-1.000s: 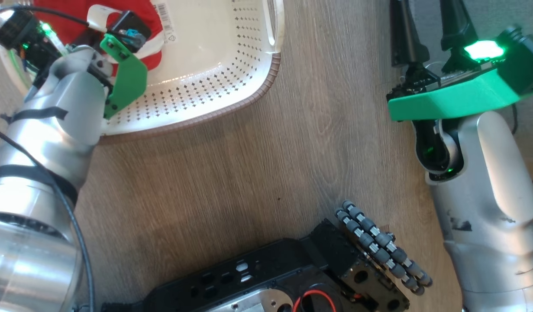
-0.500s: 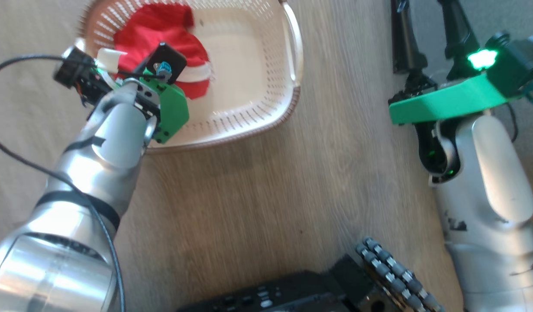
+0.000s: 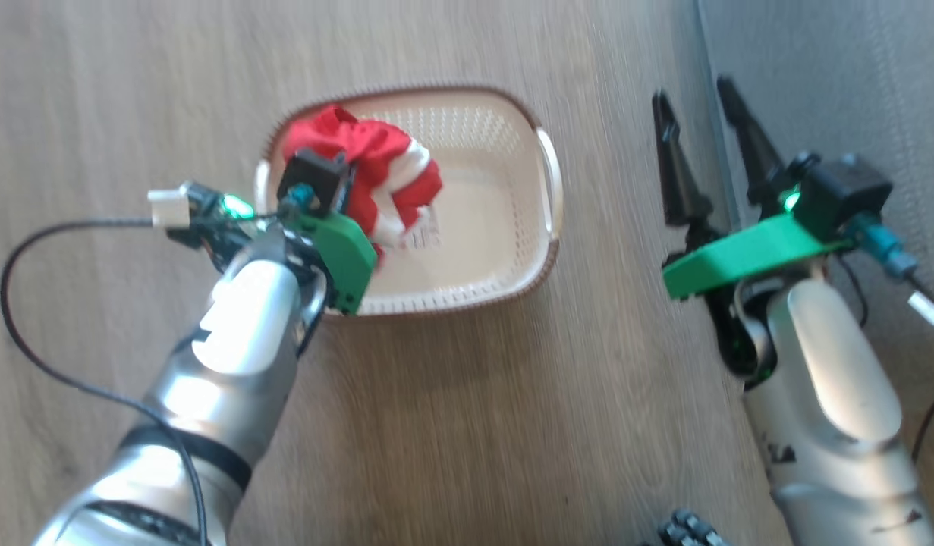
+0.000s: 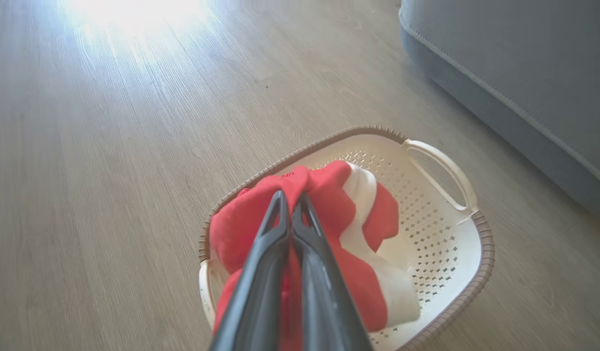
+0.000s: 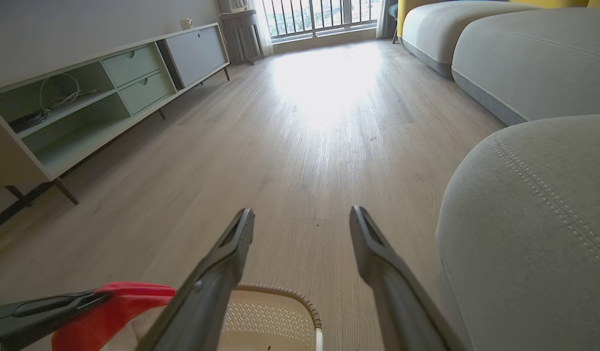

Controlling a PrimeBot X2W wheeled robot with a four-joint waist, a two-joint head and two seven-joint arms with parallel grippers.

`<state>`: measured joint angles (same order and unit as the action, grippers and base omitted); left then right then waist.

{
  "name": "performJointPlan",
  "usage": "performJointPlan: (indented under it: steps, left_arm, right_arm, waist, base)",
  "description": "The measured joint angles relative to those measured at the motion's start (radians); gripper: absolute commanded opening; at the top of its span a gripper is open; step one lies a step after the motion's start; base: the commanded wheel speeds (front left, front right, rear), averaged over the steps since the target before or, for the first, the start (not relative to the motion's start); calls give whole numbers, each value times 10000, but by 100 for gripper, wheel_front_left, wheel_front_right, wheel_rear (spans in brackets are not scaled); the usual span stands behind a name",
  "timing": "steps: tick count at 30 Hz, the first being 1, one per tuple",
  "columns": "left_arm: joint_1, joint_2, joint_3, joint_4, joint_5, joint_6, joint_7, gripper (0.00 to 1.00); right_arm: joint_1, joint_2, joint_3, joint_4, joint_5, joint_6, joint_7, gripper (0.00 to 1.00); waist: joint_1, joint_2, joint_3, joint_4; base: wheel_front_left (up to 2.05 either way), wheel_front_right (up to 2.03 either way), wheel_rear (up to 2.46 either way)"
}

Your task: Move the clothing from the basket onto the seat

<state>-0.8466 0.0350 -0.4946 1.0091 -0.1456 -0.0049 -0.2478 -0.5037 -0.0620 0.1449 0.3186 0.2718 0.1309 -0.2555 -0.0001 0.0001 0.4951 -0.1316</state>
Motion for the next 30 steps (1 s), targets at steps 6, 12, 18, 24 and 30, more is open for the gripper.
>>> performJointPlan:
  steps: [6, 12, 18, 24, 30]
  left_arm:
    - [708, -2, -79, -907, -736, 107, 0, 0]
    - [1119, 0, -31, -1927, -1216, 261, 0, 0]
    - [1574, 0, 117, -2792, -1503, 284, 0, 0]
    - [1828, 2, 134, -3586, -1666, 407, -2, 0]
    - [2036, 2, 105, -4180, -1687, 431, -2, 0]
  right_arm:
    - [549, 0, 132, 412, -234, 0, 0, 100]
    - [872, -4, 205, 721, -257, 0, 0, 100]
    - [1391, -21, 378, 993, -253, 0, 2, 100]
    - [1947, -35, 589, 1208, -188, 0, 2, 100]
    - [2348, -35, 708, 1273, -134, 0, 2, 100]
  waist:
    - [0, 0, -986, 293]
    - [0, 0, -2012, 628]
    - [0, 0, -2901, 900]
    - [-1, 0, -3696, 1088]
    - [-1, 0, -4257, 1143]
  base:
    - [0, 0, 0]
    - [0, 0, 0]
    - [0, 0, 0]
    - [0, 0, 0]
    - [0, 0, 0]
